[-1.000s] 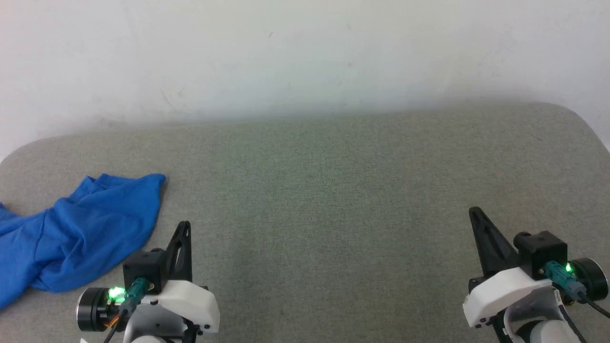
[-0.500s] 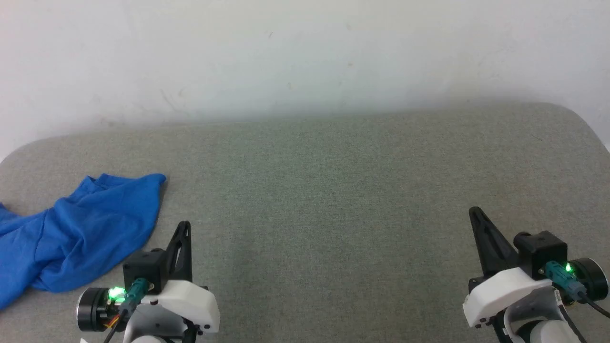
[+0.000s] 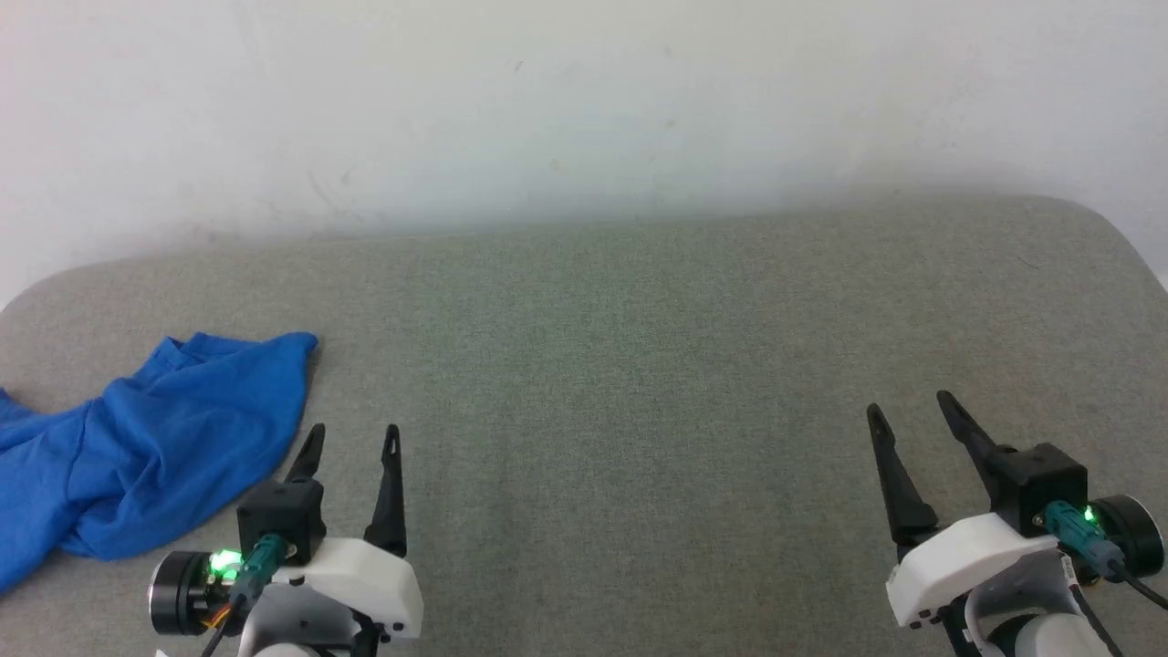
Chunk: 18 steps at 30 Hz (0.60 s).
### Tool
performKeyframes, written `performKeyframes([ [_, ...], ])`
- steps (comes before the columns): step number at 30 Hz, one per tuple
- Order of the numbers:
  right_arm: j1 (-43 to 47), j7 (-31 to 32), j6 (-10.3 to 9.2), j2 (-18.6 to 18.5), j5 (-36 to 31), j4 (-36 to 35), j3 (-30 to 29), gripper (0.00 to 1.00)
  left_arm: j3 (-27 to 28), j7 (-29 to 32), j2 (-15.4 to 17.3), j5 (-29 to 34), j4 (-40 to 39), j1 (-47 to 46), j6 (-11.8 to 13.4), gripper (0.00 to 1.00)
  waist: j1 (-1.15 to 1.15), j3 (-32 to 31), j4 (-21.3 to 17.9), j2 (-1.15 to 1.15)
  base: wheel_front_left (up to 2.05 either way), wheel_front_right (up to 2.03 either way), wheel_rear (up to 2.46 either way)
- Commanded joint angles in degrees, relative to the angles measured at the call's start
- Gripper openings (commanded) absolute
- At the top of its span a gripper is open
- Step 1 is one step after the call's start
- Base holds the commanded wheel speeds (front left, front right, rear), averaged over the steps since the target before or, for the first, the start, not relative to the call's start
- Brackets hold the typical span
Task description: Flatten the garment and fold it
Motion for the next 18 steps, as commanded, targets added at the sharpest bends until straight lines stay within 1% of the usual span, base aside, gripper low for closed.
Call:
performKeyframes([
  [1,0.2,-0.6,-0.01,0.0,0.5,0.1,-0.2,1.00,-0.2,-0.6,0.0,-0.5,0.1,0.2,-0.2,1.00,0.00,0.0,0.0,0.00,0.00,0.00,0.00],
  [18,0.5,-2.6,-0.02,0.0,2.8,1.3,-1.4,1.00,-0.9,-2.6,0.0,-2.2,0.2,0.8,-0.4,1.00,0.00,0.2,0.3,0.00,0.00,0.00,0.00],
])
